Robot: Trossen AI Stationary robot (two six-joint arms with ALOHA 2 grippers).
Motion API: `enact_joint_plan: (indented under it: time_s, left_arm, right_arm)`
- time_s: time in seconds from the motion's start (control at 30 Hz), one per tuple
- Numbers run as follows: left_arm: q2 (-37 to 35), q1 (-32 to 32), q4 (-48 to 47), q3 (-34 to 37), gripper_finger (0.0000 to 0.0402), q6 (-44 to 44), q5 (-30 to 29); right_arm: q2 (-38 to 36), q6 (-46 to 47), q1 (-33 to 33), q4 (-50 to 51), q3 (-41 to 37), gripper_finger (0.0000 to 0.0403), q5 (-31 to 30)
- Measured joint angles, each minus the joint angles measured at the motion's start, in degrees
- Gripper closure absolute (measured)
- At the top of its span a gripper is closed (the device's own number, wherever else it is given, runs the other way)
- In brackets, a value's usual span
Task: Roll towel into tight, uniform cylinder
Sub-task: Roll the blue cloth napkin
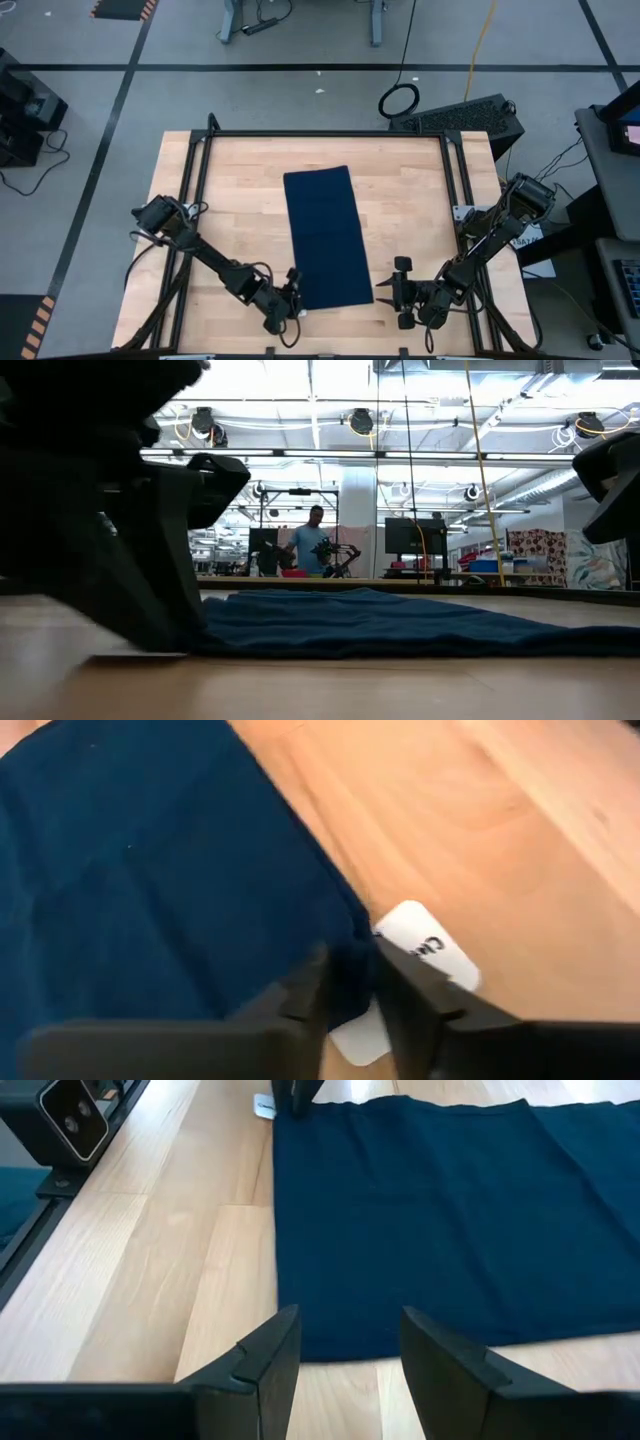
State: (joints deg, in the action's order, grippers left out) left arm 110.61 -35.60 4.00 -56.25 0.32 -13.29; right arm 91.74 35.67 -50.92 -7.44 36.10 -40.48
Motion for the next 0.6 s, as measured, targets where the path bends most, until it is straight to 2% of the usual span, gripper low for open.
enact_joint_plan:
  time_s: [0.07, 0.13, 0.33, 0.6]
  left_arm:
    - [0.02, 0.12, -0.06, 0.0, 0.0369, 0.0, -0.15]
    - [0.02, 0.12, -0.14, 0.0, 0.039, -0.02, -0.31]
    - [-0.25, 0.08, 0.06, 0.07, 0.0386, -1.15, -0.5]
    - [-1.18, -0.43, 0.02, 0.15, 0.0392, -4.21, -0.74]
  right_arm:
    - [0.0, 1.3, 0.01, 0.01, 0.0, 0.0241, 0.03]
    - [0.03, 1.73, -0.07, -0.01, 0.0, 0.0241, 0.32]
    - [4.5, -3.33, -1.01, -2.45, 0.04, 0.0232, 1.98]
    - [12.33, -7.6, -0.74, -11.4, 0.04, 0.018, 2.05]
